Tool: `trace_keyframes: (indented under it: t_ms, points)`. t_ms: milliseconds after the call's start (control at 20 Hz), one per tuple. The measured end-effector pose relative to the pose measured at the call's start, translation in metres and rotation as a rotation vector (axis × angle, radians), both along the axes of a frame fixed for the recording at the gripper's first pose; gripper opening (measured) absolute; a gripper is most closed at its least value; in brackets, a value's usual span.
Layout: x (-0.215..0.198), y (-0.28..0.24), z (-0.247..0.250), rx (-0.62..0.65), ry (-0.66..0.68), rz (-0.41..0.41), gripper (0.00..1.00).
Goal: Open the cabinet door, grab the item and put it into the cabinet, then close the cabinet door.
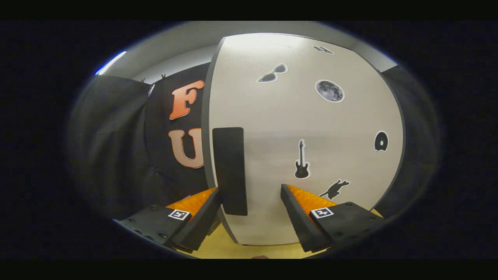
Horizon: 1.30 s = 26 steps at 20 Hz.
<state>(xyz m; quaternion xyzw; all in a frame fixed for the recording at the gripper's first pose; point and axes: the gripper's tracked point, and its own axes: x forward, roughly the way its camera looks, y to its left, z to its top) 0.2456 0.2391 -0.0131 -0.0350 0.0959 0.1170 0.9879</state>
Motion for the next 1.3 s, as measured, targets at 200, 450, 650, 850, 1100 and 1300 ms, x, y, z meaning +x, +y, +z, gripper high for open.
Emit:
trace_keyframes:
  t_ms: [200, 450, 650, 850, 1100, 1300]
  points:
    - [-0.035, -0.01, 0.019, 0.008, -0.029, 0.021, 0.97]
    - [-0.093, -0.036, 0.045, 0.021, -0.073, 0.043, 0.97]
    - [-0.14, -0.06, 0.063, 0.0, -0.103, 0.049, 0.97]
    - [-0.182, -0.091, 0.073, -0.009, -0.11, 0.034, 0.97]
    - [-0.218, -0.129, 0.076, -0.02, -0.122, 0.0, 0.97]
    - [-0.235, -0.158, 0.072, -0.021, -0.131, -0.022, 0.97]
